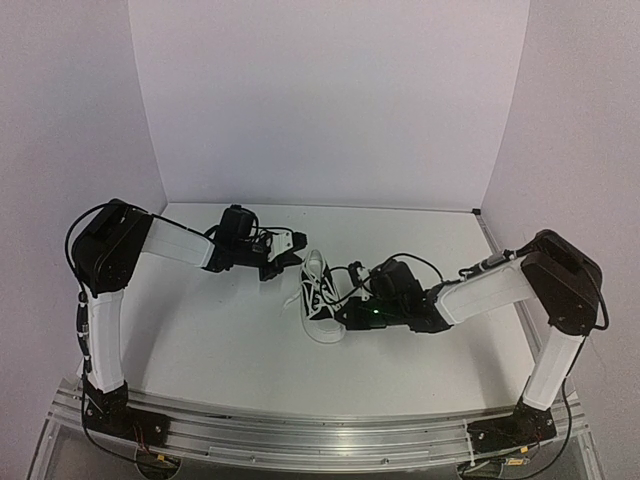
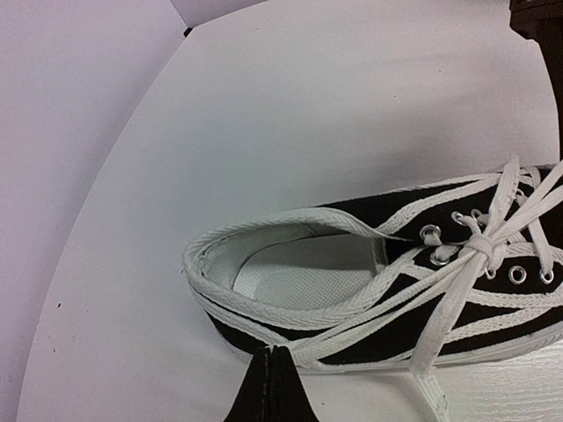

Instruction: Tie the shoes

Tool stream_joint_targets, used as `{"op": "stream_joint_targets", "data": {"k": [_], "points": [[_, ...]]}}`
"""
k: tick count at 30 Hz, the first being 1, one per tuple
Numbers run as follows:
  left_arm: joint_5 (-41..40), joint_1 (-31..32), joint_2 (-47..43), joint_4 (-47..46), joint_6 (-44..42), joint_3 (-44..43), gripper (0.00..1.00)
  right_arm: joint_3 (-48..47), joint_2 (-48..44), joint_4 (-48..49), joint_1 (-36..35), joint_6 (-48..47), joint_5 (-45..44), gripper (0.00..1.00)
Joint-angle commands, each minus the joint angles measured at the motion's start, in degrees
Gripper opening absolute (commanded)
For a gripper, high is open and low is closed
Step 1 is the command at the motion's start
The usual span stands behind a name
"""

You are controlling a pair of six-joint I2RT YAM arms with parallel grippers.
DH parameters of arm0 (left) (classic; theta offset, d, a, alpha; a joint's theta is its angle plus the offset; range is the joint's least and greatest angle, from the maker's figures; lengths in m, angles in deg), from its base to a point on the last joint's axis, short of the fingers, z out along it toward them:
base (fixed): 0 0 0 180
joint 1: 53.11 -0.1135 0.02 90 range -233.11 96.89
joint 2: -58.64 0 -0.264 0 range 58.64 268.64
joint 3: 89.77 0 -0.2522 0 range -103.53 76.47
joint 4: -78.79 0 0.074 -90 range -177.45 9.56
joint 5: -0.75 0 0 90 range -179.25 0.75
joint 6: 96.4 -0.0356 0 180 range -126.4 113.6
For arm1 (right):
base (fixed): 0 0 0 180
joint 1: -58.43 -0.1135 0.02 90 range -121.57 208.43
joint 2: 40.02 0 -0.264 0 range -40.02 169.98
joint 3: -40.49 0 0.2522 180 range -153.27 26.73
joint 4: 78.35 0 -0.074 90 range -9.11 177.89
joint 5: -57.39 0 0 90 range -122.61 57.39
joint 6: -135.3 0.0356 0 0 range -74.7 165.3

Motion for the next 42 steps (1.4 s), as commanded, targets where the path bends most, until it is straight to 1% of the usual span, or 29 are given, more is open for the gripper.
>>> {"op": "stream_joint_targets", "data": {"k": [1,6,8,13,15,17,22,23,25,26,27,29,30,31,32,35,37,39,42], "points": [[-2.5,-1.7,-2.6,-1.5,-0.3,-2.1,0.0,0.8,1.3,-3.6,-1.9,0.6,1.7,0.0],[-1.4,-1.7,-3.4,-1.8,-1.1,-1.1,0.0,-0.5,0.3,-3.6,-2.1,-0.8,1.6,0.0],[0.1,-1.7,-4.2,-2.2,-0.3,-0.2,0.0,-1.1,-0.7,-3.6,-2.0,-2.2,1.5,0.1],[5.0,-1.4,-7.8,-2.5,2.8,2.6,0.0,-2.6,-3.5,-4.2,-1.7,-4.6,1.1,0.32],[5.4,-0.9,-9.0,0.1,3.6,3.0,0.0,-2.9,-5.0,-4.5,-1.4,-5.2,0.2,0.36],[6.2,-0.7,-9.8,3.6,4.5,3.6,0.01,-2.7,-6.9,-4.9,-0.8,-6.0,-0.9,0.39],[6.2,-0.7,-12.0,5.6,7.8,5.8,0.05,-2.7,-13.7,-8.1,3.9,-7.6,-2.9,0.46],[5.8,-0.7,-12.2,6.0,8.5,6.0,0.1,-2.8,-15.1,-9.1,5.4,-7.6,-3.0,0.47],[4.4,-0.7,-12.7,6.3,9.8,6.6,0.24,-3.7,-17.3,-12.5,8.6,-7.6,-3.4,0.5],[3.9,-0.7,-13.1,6.4,10.3,7.0,0.35,-4.6,-18.0,-14.5,10.6,-8.0,-3.8,0.51],[3.5,-0.7,-13.5,6.7,10.5,7.5,0.47,-5.8,-18.6,-16.6,12.3,-8.5,-4.1,0.53],[2.7,-0.7,-14.8,7.8,11.1,8.6,0.88,-7.8,-19.1,-19.6,15.3,-9.8,-4.1,0.57],[2.1,-0.7,-15.7,8.3,11.4,9.1,0.97,-8.8,-19.3,-21.3,16.5,-10.3,-4.1,0.6],[1.3,-0.7,-16.7,8.7,11.9,9.5,0.99,-10.0,-19.3,-23.3,17.8,-10.8,-4.1,0.62],[0.0,-0.8,-17.8,8.8,13.4,9.8,1.0,-11.4,-19.3,-25.6,19.5,-11.1,-4.1,0.64],[-6.0,-2.1,-22.9,9.5,20.4,10.0,1.0,-14.3,-19.6,-30.3,25.6,-11.7,-4.1,0.66],[-9.6,-3.2,-26.0,11.5,24.6,10.1,1.0,-14.9,-20.2,-31.5,30.8,-11.1,-3.2,0.67],[-12.4,-3.8,-29.8,13.3,27.0,11.0,1.0,-15.5,-20.6,-32.6,36.6,-10.4,-1.2,0.71],[-16.0,-4.3,-35.0,16.5,30.5,13.4,1.0,-16.2,-20.9,-34.2,42.0,-10.0,2.1,0.73]]}}
